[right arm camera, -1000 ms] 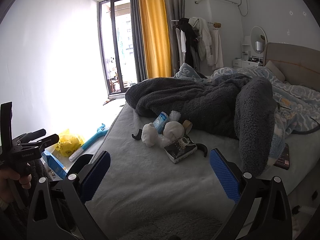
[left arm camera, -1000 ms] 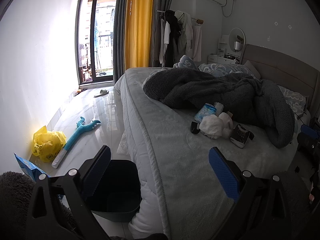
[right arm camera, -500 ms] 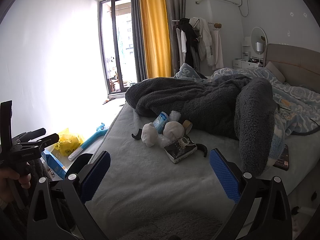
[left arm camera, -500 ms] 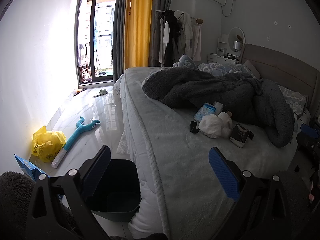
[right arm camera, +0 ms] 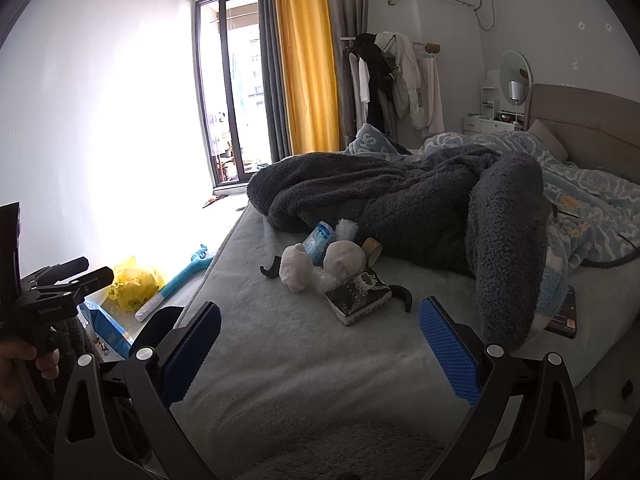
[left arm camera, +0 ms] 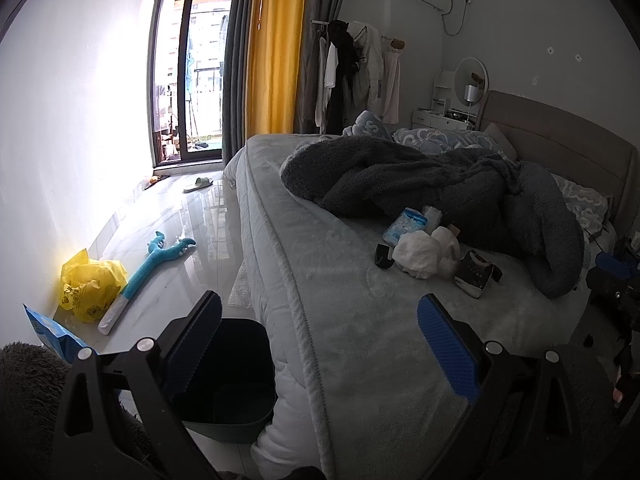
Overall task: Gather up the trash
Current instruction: 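Move the right tool to the white tissue ball and close on it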
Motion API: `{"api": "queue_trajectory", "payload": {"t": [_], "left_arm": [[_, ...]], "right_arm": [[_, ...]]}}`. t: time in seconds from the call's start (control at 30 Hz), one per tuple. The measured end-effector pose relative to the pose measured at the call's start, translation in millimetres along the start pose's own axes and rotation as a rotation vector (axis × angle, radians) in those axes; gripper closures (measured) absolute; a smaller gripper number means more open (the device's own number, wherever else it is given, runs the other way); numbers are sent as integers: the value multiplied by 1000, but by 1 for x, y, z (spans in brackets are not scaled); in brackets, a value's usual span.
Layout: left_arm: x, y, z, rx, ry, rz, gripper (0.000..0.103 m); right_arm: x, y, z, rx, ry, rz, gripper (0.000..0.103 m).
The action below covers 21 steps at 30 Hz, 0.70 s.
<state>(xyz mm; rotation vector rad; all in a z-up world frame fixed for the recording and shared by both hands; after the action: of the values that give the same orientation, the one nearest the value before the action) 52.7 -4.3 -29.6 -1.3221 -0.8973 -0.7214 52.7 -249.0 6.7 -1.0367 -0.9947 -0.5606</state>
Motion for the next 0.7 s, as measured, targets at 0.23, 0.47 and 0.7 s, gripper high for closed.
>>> {"api": "queue_trajectory", "payload": {"t": [0.23,0.47,0.7], "left_arm": [[-6,-1,-17,-40,59,-38,3],[1,6,-25,-129,95,-19,4],[4,28,-25,-172,92,39,5]], "right_arm": [[4,3,-1,-10,-22,12,3],[4,23,1,-38,-106,69,3],[6,47,2,1,-139,108,3]]}}
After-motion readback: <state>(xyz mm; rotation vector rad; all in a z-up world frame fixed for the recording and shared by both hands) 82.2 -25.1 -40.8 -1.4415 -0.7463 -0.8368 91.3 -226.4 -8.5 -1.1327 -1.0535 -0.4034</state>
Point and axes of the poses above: each gripper's, at about its wrist camera, not at the fingertips, and y roughly the way its jaws point, z to its left, x to its top, the point moved 6 cm from there along y, roughly the way its jaws point, and after that the axes turned 9 degrees about x, right-handed, at the moved point
